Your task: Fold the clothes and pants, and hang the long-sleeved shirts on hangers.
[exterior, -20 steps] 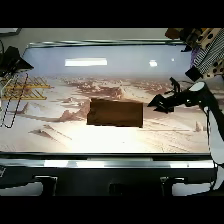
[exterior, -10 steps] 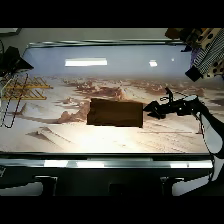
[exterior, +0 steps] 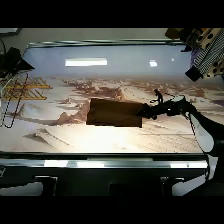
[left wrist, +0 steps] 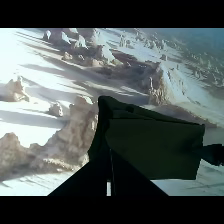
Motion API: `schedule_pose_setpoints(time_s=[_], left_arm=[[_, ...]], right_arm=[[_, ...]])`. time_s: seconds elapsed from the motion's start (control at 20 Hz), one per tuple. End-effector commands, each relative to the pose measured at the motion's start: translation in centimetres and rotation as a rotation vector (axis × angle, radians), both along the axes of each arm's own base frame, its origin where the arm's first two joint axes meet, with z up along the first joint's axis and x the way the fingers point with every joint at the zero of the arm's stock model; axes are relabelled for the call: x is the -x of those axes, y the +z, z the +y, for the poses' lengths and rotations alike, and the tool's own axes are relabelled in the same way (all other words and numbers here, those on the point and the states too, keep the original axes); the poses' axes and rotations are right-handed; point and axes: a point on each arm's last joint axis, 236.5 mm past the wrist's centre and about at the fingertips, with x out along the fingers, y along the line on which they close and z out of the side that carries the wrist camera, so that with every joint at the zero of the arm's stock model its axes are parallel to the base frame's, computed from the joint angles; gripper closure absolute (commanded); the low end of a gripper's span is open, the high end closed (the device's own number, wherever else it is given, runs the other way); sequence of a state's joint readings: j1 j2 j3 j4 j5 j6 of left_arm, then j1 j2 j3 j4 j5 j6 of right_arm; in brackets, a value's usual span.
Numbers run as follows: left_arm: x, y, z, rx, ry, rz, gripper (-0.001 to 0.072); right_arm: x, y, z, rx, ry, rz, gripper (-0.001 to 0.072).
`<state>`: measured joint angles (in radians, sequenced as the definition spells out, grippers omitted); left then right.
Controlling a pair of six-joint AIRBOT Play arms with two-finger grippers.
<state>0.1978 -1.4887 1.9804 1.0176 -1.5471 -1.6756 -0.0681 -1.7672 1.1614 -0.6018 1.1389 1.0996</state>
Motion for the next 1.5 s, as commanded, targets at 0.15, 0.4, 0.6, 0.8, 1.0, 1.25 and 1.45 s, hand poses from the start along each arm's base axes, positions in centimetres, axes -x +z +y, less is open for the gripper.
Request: schedule_pose_setpoints(time_s=[0.15, 0.4, 0.6, 0.8, 1.0, 1.25, 1.45], left_arm=[[0.8, -2.1, 2.7, -0.116, 0.045, 0.072, 0.0686], [1.1, -3.1, 4.3, -0.18, 0.073, 0.11, 0.0686], [1.6, -3.7, 5.3, -0.218, 0.087, 0.139, 0.0687], [2.1, -4.2, 6.3, -0.26, 0.105, 0.168, 0.0687], [2.1, -4.5, 6.3, -0.26, 0.103, 0.178, 0.0687], [1.9, -5.0, 6.4, -0.258, 0.1, 0.193, 0.0687], [2.0, -5.2, 6.7, -0.27, 0.107, 0.197, 0.0687]], right_arm=[[-4.4, 5.5, -0.6, 0.036, -0.073, -0.071, 0.0682], [-9.7, 10.5, -3.6, 0.164, -0.179, -0.181, 0.0682], [-12.3, 12.7, -6.6, 0.285, -0.266, -0.248, 0.0682], [-15.0, 15.3, -9.9, 0.348, -0.41, -0.309, 0.0682], [-15.8, 15.9, -17.0, 0.324, -0.628, -0.255, 0.0683], [-14.0, 15.2, -26.5, 0.355, -0.83, -0.161, 0.0684], [-11.0, 14.4, -33.5, 0.322, -1.065, -0.013, 0.0684]])
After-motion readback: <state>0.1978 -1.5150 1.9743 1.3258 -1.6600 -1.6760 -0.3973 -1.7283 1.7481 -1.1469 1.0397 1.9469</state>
